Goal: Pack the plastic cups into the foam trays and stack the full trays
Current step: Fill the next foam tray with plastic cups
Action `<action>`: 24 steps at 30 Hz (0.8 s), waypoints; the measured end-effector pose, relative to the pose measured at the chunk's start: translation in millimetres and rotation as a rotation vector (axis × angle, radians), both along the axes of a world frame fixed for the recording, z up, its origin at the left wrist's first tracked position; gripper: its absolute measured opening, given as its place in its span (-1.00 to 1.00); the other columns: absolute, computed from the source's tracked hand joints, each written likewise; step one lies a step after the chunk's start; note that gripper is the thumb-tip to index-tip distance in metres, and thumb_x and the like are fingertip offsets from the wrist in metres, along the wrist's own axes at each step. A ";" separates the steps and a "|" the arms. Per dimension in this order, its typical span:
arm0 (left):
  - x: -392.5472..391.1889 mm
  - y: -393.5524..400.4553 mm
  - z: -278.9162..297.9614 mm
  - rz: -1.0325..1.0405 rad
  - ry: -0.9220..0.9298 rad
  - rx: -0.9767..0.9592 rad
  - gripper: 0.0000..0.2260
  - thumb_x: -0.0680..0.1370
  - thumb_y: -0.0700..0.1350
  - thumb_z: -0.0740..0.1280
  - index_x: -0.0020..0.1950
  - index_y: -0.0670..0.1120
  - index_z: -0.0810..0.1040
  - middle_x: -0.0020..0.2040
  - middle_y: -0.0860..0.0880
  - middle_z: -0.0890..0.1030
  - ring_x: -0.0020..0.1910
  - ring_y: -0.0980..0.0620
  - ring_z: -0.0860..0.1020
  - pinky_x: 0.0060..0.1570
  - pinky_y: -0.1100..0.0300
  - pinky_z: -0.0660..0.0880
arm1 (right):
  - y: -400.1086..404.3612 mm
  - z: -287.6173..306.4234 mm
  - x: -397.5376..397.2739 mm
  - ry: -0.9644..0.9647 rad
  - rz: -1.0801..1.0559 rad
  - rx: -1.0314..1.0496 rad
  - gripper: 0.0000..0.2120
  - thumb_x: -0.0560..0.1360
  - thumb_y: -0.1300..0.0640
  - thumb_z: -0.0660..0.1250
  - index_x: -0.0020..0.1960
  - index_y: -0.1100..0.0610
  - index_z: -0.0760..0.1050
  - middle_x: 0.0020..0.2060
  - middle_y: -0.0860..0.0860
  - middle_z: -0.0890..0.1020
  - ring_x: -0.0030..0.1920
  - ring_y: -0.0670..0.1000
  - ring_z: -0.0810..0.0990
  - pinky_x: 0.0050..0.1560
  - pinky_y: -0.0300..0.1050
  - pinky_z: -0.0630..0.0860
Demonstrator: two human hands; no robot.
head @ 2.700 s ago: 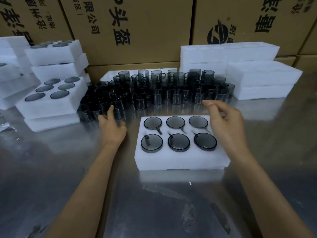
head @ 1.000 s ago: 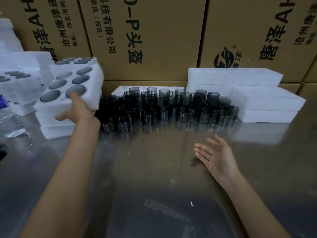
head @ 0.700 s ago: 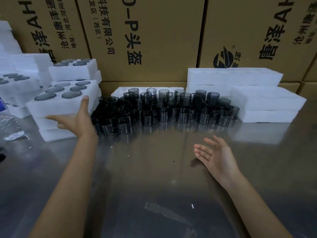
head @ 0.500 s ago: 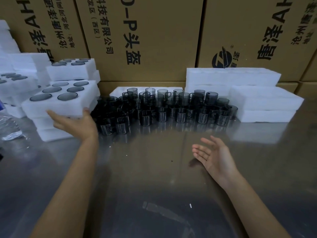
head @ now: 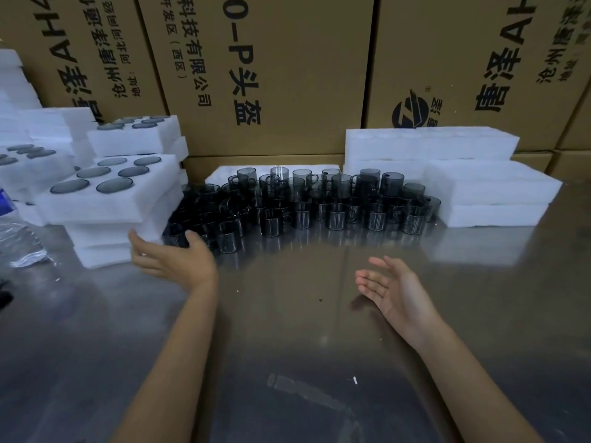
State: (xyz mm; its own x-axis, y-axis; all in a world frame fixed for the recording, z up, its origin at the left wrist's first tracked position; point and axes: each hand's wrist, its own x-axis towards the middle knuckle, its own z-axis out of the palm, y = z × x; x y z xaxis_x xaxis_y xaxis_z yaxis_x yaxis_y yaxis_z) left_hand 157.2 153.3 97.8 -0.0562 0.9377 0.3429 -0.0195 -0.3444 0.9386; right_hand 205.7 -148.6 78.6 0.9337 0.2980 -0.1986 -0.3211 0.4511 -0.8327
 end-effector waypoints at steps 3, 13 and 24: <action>2.8 -51.3 -5.7 -0.128 0.008 0.182 -0.32 0.42 -0.31 0.34 0.53 -0.20 0.22 0.40 -0.26 0.33 0.39 -0.25 0.29 0.40 0.05 0.08 | 0.1 -0.7 0.6 -0.001 -0.004 -0.008 -0.75 0.64 0.10 0.18 0.23 0.21 0.46 -0.20 0.18 0.70 -0.15 0.08 0.69 -0.06 -0.08 0.57; 67.8 -172.7 -34.9 -1.031 0.622 0.810 -0.60 0.55 -0.19 0.26 0.39 -0.02 0.40 0.23 -0.03 0.49 0.27 -0.06 0.39 0.31 0.08 0.26 | 0.0 13.1 37.2 -0.354 -0.425 -0.578 -0.79 0.56 0.41 0.21 0.12 0.30 0.55 -0.09 0.16 0.58 -0.21 -0.05 0.51 -0.09 -0.25 0.46; 124.2 -169.9 -43.2 -1.022 0.830 0.951 -0.84 0.62 0.01 0.17 0.10 0.02 0.49 0.05 0.08 0.40 0.10 0.06 0.35 0.18 0.07 0.29 | -129.2 72.4 214.6 -0.572 -0.345 -1.860 -0.14 0.52 0.15 0.34 0.62 -0.12 -0.11 0.60 0.13 0.02 0.60 0.19 -0.11 0.52 0.22 0.03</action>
